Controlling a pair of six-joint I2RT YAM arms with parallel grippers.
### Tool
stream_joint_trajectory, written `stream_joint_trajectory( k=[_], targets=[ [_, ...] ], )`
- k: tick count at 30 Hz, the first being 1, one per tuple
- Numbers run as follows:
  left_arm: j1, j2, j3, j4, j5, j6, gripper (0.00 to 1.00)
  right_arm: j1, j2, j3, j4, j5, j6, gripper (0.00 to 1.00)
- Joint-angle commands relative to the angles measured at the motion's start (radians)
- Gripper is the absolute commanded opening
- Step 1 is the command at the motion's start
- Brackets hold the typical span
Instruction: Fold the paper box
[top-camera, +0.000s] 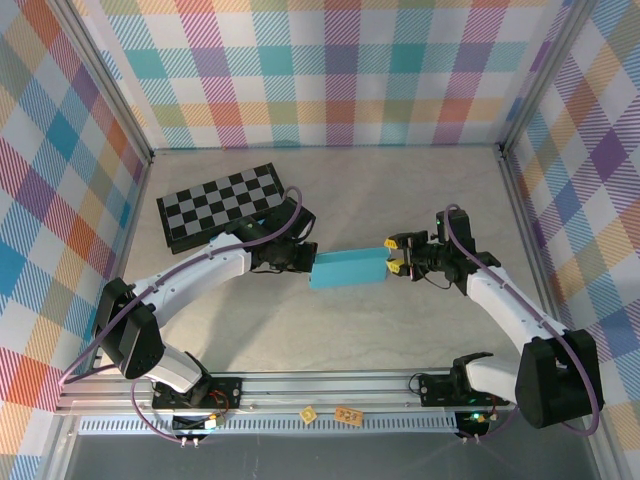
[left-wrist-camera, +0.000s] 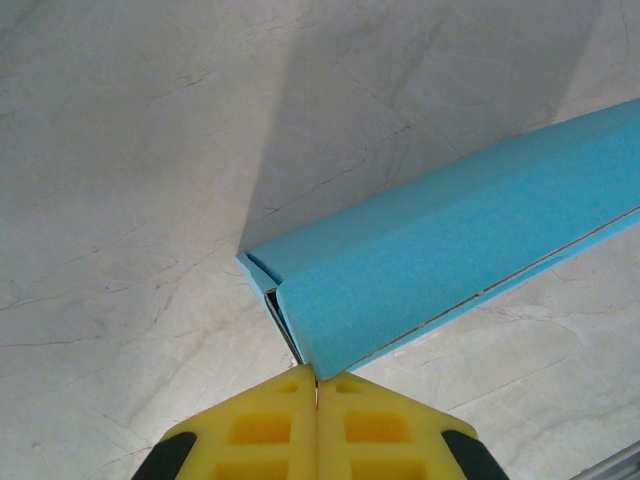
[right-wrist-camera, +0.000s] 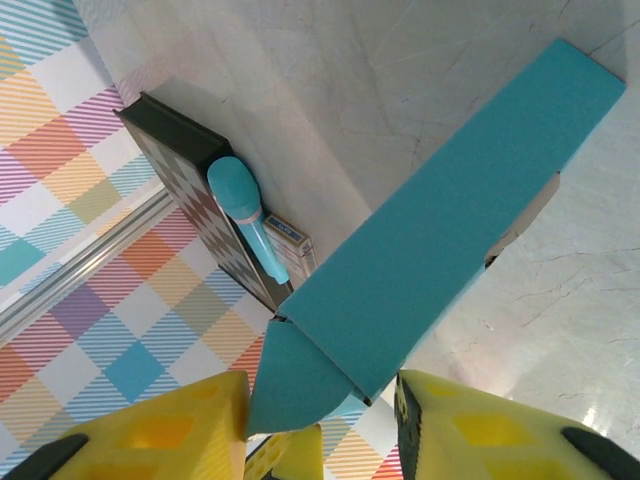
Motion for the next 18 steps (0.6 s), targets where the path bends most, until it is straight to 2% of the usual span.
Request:
stream_joint_trajectory(
  k=[1, 3, 12, 18],
  targets=[
    [-0.017, 0.01, 0.012, -0.05, 0.005, -0.018, 0.07, -0.007, 0.016, -0.004, -0.039, 0.001, -0.046, 0.41],
    [-0.017, 0.001, 0.014, -0.051, 0.018, -0.035, 0.14, -0.007, 0.019, 0.0, -0.051, 0.01, -0.062, 0.39],
    [-0.015, -0.084, 0.008, -0.044, 0.063, -0.151, 0.29, -0.008, 0.016, -0.013, -0.076, 0.034, -0.094, 0.34],
    [0.007, -0.114, 0.028, -0.046, 0.125, -0.302, 0.37, -0.008, 0.018, -0.016, -0.081, 0.043, -0.109, 0.32]
  ],
)
